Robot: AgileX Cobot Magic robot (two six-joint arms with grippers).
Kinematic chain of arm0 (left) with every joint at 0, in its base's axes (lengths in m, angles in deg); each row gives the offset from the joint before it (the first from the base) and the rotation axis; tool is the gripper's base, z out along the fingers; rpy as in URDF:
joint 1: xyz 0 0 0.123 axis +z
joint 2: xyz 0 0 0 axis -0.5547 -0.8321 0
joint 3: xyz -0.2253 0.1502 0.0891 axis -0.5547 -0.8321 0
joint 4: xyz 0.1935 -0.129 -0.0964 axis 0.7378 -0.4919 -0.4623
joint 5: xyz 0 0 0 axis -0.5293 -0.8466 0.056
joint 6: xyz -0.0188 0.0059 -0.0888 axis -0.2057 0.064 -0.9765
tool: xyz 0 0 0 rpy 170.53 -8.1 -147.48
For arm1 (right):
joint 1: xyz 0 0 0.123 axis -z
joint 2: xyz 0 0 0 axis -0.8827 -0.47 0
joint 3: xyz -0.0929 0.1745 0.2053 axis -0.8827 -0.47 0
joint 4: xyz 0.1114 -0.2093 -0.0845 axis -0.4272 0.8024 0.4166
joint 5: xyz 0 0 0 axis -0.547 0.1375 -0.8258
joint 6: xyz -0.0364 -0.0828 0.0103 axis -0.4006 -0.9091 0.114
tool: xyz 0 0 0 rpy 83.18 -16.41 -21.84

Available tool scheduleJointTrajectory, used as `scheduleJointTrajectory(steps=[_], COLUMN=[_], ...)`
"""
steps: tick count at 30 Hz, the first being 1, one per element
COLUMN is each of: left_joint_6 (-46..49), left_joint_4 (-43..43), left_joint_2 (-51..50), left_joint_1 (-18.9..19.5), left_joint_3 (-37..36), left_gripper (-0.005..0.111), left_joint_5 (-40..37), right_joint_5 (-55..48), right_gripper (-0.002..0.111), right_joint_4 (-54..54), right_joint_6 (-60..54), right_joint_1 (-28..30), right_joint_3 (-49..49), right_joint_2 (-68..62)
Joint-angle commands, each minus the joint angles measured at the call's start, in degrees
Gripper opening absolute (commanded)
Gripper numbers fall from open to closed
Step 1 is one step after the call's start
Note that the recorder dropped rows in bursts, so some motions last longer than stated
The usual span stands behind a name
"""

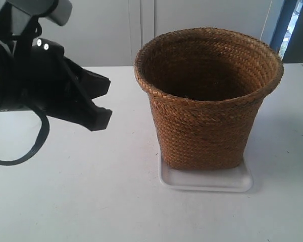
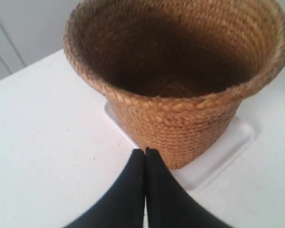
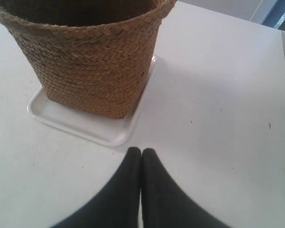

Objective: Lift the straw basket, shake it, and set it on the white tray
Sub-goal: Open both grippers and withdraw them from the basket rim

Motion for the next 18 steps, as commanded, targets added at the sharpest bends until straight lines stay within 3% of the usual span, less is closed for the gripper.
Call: scheduleJointTrajectory(steps=[1, 14, 18], left_joint_6=[-0.7, 0.2, -0.6], left_joint_4=[-0.2, 1.0, -1.1], left_joint_2=[0.4, 1.0, 3.2], left_joint_1=[-0.3, -0.1, 4.9], left_joint_3=[-0.4, -0.4, -0.4], left_gripper=[0.000, 0.000, 0.000], left_joint_5=[-3.6, -3.3, -3.4], right_joint_5=[-0.2, -0.2, -0.2], right_gripper=[0.000, 0.000, 0.000], right_joint_4=[0.2, 0.2, 0.2], right_joint_6=[0.3, 0.3, 0.3], right_joint_1=[0.2, 0.2, 0.2], right_joint_3=[-0.3, -0.3, -0.3], right_joint_2=[0.4, 0.4, 0.4])
